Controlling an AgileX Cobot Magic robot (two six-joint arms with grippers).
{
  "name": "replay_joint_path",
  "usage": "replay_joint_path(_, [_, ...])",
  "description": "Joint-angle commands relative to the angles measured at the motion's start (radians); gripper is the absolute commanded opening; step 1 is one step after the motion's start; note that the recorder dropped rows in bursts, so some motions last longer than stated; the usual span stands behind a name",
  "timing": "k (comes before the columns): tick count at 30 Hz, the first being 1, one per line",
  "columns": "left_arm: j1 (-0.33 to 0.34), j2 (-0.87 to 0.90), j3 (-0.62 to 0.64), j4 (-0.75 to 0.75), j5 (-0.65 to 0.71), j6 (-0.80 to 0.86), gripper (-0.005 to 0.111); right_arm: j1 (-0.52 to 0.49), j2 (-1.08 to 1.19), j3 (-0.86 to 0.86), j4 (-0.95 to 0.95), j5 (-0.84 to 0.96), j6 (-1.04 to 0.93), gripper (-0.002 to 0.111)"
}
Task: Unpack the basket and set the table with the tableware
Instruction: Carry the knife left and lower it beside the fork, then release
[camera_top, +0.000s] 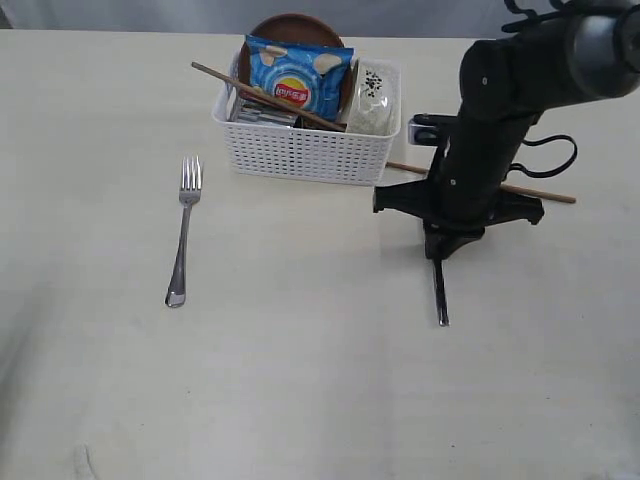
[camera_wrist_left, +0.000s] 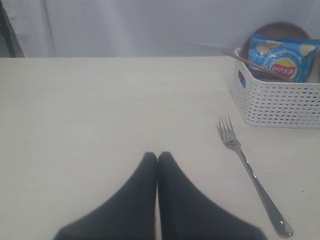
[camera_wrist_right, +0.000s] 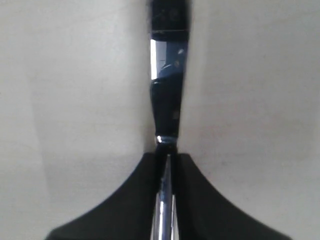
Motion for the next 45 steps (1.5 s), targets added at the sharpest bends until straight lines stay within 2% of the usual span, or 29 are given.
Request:
replay_joint_path(1, [0.002,-0.003,0.003,0.009,-0.011,-0.004,0.000,-0.003,0.047,0.083,0.022,-0.083,-0.056,0.000])
replay_joint_path(6, [0.002,-0.003,0.003,0.009,-0.011,-0.004,0.000,-0.001,0.000,0.120,0.117,-0.084,-0.170,0.000])
replay_joint_path(14, [0.002,-0.003,0.003,0.009,-0.011,-0.004,0.000,0.043,-0.234,0.126,0.119,-0.039,-0.186,0.000])
replay_joint_path(22, [0.002,-0.003,0.003,0.009,-0.011,-0.004,0.000,0.181,-0.367,0.089,0.136,-0.049,-0.185,0.000])
replay_joint_path(28, [0.002,-0.003,0.003,0.009,-0.011,-0.004,0.000,0.328,-0.309,-0.007,0.172,-0.118,-0.126,0.000])
replay_joint_path(35, [0.002,-0.003,0.003,0.009,-0.011,-0.004,0.000,0.464,-0.143,-0.216,0.172,-0.179,-0.031,0.000])
replay_joint_path(45, [0.002,-0.003,0.003,0.009,-0.011,-0.004,0.000,0.528,0.100,-0.531,0.150,-0.200,-0.021,0.000])
